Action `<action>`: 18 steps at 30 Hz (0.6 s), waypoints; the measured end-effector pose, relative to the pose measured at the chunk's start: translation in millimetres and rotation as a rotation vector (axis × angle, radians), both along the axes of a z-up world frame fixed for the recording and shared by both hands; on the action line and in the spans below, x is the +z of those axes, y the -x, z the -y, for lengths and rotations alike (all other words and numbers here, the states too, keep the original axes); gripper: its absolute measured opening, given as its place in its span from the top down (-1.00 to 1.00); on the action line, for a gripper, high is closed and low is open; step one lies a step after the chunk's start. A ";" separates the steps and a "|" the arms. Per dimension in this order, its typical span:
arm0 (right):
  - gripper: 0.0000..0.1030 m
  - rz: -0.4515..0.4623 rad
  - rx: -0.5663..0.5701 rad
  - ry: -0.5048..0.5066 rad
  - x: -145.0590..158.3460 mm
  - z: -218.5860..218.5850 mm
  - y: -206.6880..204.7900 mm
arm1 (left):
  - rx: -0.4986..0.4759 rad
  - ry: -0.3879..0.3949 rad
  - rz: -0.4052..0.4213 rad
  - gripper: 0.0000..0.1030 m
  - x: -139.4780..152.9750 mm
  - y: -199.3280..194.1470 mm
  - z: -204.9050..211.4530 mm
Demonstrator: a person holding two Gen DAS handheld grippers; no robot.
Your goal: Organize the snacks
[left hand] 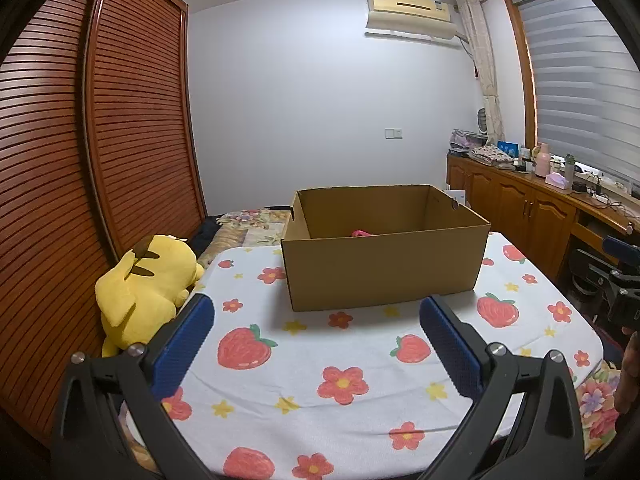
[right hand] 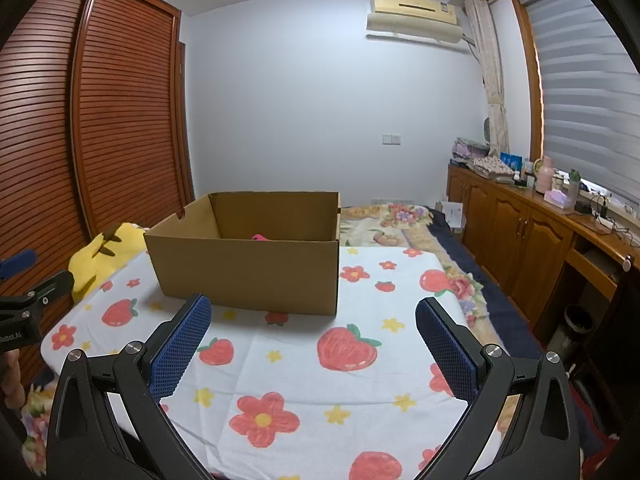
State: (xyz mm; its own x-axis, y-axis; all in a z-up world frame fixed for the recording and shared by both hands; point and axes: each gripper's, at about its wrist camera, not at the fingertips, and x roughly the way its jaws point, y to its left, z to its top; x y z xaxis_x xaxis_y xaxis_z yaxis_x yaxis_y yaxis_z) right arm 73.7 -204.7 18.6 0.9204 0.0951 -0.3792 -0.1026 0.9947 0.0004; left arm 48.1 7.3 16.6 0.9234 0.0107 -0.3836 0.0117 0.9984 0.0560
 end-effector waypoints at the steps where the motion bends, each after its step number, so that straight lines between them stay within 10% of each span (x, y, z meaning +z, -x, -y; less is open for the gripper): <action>1: -1.00 0.000 0.001 0.000 0.0 0.1 0.1 | 0.001 -0.002 0.000 -1.00 -0.1 0.0 0.6; 18: -1.00 0.007 -0.002 0.001 0.3 -3.2 0.3 | -0.001 -0.002 -0.001 -1.00 0.0 1.4 1.4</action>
